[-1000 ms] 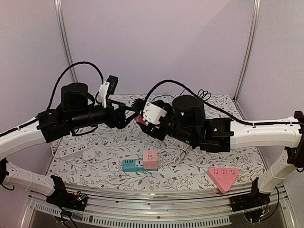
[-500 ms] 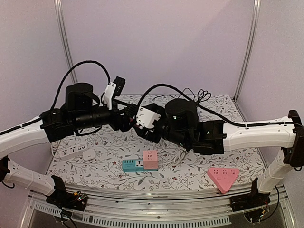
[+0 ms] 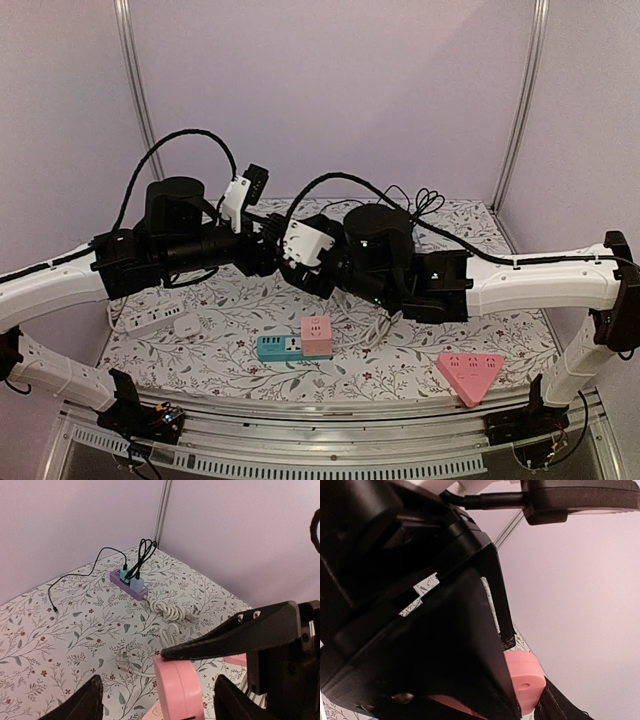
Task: Insert the plug
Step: Adjust the plug.
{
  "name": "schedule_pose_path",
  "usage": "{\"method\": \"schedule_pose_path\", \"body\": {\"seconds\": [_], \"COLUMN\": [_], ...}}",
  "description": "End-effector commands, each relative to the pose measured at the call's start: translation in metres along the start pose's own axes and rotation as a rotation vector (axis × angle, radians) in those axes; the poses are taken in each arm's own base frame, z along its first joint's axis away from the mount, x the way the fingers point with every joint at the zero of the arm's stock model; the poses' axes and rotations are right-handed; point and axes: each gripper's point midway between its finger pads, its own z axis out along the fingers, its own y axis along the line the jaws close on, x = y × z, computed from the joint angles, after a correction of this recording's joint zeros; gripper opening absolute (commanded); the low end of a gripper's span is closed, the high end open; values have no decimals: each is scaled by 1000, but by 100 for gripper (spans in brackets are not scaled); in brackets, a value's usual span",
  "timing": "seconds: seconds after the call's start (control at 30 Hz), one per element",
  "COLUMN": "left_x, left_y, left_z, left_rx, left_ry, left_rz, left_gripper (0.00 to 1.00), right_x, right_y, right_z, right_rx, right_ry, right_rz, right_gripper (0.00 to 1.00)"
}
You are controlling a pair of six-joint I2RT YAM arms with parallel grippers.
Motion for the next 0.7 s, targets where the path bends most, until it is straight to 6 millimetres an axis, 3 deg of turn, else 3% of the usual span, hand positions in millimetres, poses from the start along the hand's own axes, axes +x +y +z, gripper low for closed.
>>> {"method": "schedule_pose_path", "body": {"seconds": [0.0,0.67], "left_x": [5,-3], "left_y": [-5,-5], "left_z": [-3,-11], "left_rx": [7,3], "left_ry": [20,9], "left_rz": [31,60], "left_gripper": [73,71], "right_x": [-22,-22], "right_y": [-7,-10], "right_z": [1,0], "right_rx": [16,37], "right_ry": [-55,-62], "right_rz": [50,92], "right_gripper": [13,13]}}
